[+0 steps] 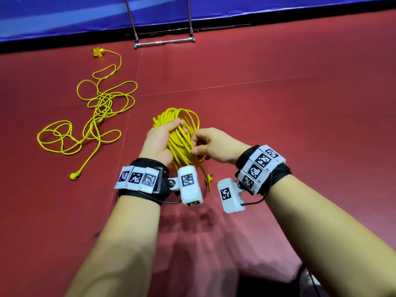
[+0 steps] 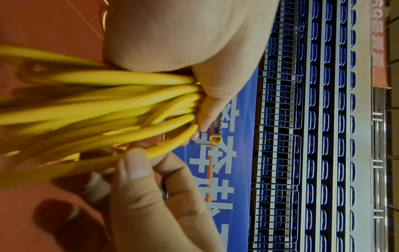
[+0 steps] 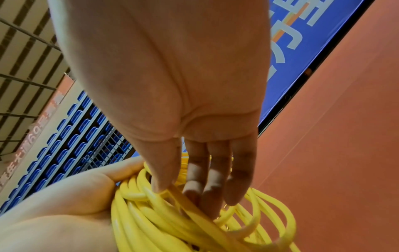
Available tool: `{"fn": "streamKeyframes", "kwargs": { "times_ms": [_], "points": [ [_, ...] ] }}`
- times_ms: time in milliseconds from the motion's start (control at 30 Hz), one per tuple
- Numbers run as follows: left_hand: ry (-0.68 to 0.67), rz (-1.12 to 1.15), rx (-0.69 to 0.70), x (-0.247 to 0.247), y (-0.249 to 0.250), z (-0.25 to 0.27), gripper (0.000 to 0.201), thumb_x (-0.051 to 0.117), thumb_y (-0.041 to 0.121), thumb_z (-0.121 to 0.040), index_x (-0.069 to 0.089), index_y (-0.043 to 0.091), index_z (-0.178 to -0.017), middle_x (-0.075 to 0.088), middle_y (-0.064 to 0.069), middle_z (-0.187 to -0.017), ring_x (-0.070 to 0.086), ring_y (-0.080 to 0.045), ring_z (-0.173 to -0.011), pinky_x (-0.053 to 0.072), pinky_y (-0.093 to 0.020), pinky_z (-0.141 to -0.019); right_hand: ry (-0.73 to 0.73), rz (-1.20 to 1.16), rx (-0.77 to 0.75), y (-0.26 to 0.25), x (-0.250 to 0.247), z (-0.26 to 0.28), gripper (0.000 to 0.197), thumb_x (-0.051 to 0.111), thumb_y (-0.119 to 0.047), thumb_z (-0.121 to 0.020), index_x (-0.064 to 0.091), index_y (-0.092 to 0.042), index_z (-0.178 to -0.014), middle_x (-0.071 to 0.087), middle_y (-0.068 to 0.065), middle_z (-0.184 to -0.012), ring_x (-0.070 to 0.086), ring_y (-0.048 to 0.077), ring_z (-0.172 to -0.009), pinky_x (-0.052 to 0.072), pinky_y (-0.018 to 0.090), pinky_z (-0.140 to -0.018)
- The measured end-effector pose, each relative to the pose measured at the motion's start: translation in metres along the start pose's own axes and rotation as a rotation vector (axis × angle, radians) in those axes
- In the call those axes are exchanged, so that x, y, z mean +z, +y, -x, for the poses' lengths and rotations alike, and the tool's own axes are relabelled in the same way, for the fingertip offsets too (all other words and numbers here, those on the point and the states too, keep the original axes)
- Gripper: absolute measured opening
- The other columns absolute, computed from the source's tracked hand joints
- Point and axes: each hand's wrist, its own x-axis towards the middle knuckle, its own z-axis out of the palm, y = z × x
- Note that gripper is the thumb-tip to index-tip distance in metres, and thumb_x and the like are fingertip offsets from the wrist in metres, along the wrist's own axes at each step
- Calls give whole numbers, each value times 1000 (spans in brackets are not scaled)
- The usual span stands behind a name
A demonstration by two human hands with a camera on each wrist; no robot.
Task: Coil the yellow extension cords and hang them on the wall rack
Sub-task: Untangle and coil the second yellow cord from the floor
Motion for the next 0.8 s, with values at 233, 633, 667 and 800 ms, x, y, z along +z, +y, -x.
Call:
{"fn": "streamKeyframes", "kwargs": {
  "times_ms": [233,633,667,800],
  "points": [
    [-105,-75,-89,3,-1,1,17,59,19,-95,64,7,-85,58,-9,-66,61,-24,-52,55,-42,-52,-42,-170,-7,-10,-3,5,5,52,2,-97,49,0,-93,57,11,-67,57,14,-53,47,28,-58],
    [133,227,89,-7,19,-8,14,65,11,-92,63,9,-78,63,-1,-64,62,-15,-53,54,-30,-57,-87,-50,57,21,-32,8,5,63,2,-88,61,-1,-91,61,15,-71,60,24,-65,44,22,-59],
    [129,257,105,-9,23,-7,14,65,11,-91,62,10,-78,61,0,-65,61,-15,-53,55,-30,-59,-62,-1,83,28,-36,7,2,65,-2,-87,64,-2,-89,64,13,-71,61,22,-66,45,22,-60],
    [109,364,141,-18,38,-1,17,69,11,-88,60,13,-73,57,1,-61,56,-14,-51,54,-33,-68,12,314,201,58,-41,6,11,70,-20,-86,71,-10,-80,66,3,-70,56,15,-65,44,28,-66]
  ]
}}
